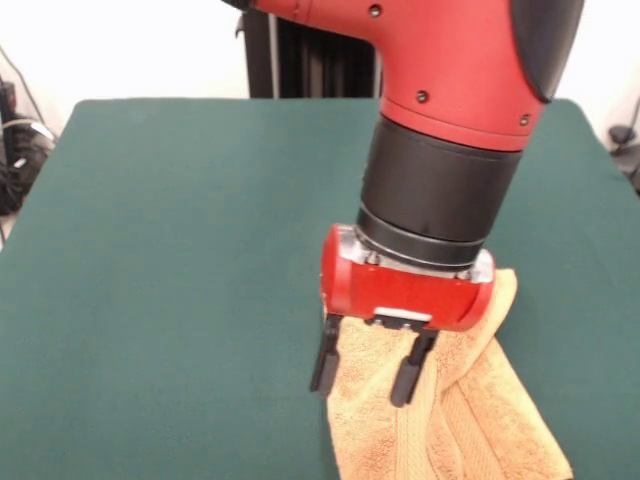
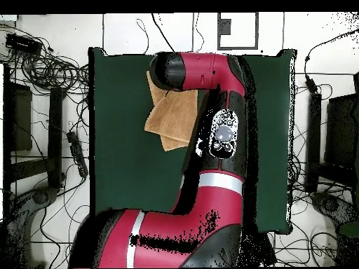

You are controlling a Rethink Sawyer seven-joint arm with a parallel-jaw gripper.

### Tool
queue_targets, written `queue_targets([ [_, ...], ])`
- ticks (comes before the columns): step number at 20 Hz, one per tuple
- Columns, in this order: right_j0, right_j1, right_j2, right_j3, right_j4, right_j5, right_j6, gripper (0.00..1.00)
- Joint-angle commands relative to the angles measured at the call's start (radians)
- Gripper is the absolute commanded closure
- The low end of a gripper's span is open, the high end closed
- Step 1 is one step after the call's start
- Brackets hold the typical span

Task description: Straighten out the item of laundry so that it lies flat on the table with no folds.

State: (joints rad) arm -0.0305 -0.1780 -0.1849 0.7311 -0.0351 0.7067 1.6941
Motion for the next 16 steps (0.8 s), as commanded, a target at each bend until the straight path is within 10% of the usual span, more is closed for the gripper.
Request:
queue_targets([
  [1,-0.007,-0.013,0.132,0.045,-0.037,-0.05,-0.079,0.0],
  [16,0.022,-0.076,0.086,0.242,-0.015,-0.001,0.085,0.0],
])
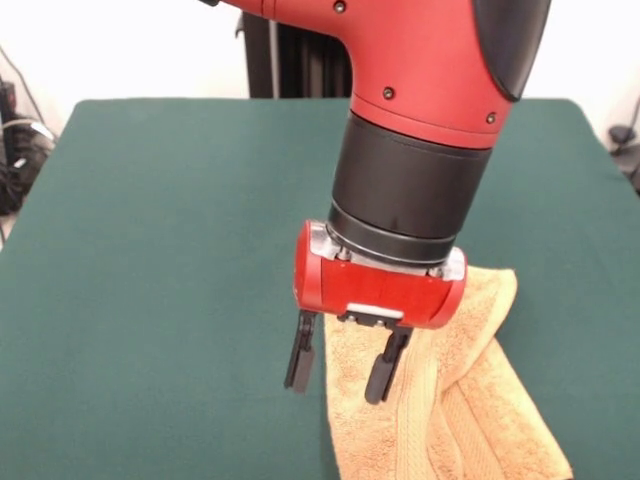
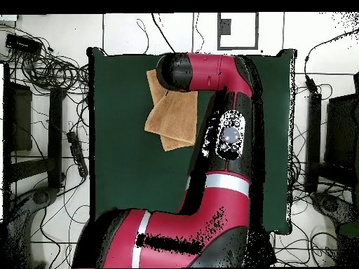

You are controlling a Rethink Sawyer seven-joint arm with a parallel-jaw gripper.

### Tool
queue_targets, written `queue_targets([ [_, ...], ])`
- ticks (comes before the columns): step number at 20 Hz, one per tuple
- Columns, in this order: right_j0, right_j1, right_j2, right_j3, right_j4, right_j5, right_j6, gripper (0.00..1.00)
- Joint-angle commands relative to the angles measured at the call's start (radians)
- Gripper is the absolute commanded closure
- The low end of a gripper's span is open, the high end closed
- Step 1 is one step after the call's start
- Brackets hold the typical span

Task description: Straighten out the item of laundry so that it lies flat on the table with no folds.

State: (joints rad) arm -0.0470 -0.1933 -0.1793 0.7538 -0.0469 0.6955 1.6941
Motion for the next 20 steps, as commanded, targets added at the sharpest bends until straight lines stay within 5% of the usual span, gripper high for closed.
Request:
queue_targets([
  [1,0.044,-0.065,0.07,0.229,-0.002,0.017,0.103,0.0],
  [20,0.032,-0.089,0.111,0.483,0.04,-0.096,0.205,0.0],
])
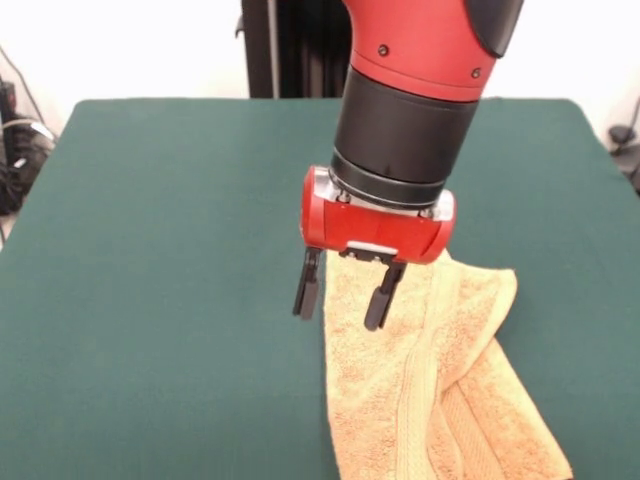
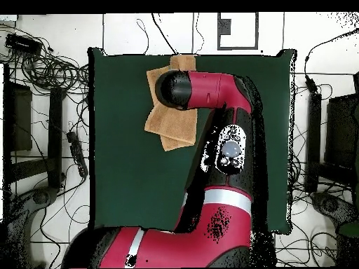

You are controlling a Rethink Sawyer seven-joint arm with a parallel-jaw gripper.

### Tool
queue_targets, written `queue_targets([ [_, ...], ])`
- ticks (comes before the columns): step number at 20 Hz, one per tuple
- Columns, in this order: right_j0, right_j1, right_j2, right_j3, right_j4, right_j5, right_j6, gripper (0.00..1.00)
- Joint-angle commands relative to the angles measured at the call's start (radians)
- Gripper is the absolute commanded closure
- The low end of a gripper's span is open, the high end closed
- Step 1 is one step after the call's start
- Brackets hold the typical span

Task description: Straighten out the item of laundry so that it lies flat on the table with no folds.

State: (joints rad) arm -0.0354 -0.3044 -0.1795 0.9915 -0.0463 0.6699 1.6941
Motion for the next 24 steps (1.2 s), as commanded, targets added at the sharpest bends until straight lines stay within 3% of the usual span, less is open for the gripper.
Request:
queue_targets([
  [1,0.02,0.024,0.111,0.248,0.042,-0.073,0.206,0.0],
  [24,0.106,0.001,0.064,0.353,0.157,-0.117,0.309,0.0],
])
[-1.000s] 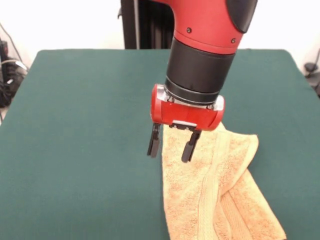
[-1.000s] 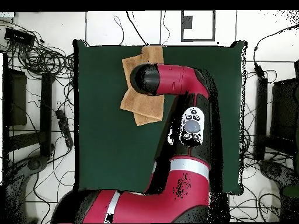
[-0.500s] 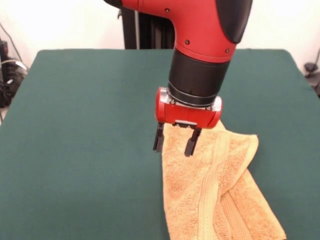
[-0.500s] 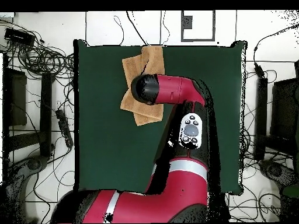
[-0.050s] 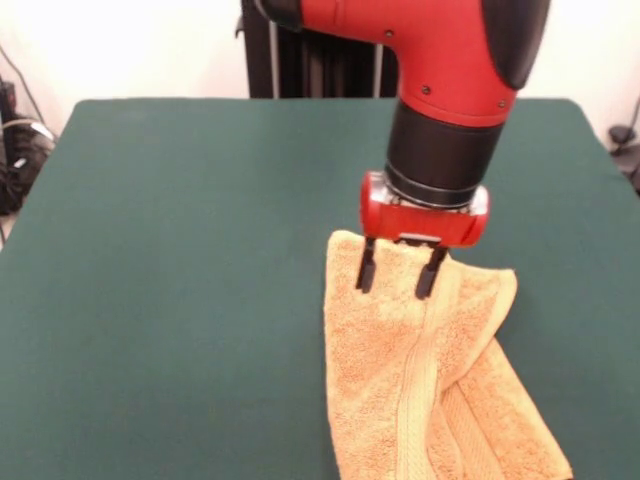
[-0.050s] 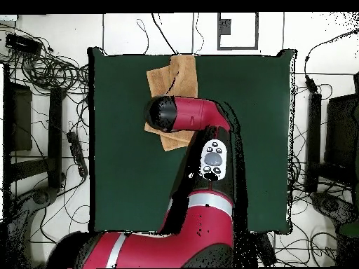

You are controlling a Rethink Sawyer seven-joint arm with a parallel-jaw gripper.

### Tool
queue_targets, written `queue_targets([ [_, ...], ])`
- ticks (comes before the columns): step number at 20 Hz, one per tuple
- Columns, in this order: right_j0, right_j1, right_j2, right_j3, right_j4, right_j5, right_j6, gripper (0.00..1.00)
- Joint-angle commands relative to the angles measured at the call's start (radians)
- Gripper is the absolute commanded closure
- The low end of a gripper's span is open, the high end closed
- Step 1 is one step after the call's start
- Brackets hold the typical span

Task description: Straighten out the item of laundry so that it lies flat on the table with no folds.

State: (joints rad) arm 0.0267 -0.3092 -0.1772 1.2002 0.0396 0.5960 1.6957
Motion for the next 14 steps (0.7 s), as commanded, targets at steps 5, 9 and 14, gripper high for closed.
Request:
queue_targets([
  [5,0.056,0.006,0.055,0.162,0.099,-0.062,0.317,0.0],
  [9,0.061,0.005,0.053,0.173,0.118,-0.071,0.314,0.0],
  [14,0.064,0.013,0.057,0.2,0.135,-0.104,0.308,0.0],
])
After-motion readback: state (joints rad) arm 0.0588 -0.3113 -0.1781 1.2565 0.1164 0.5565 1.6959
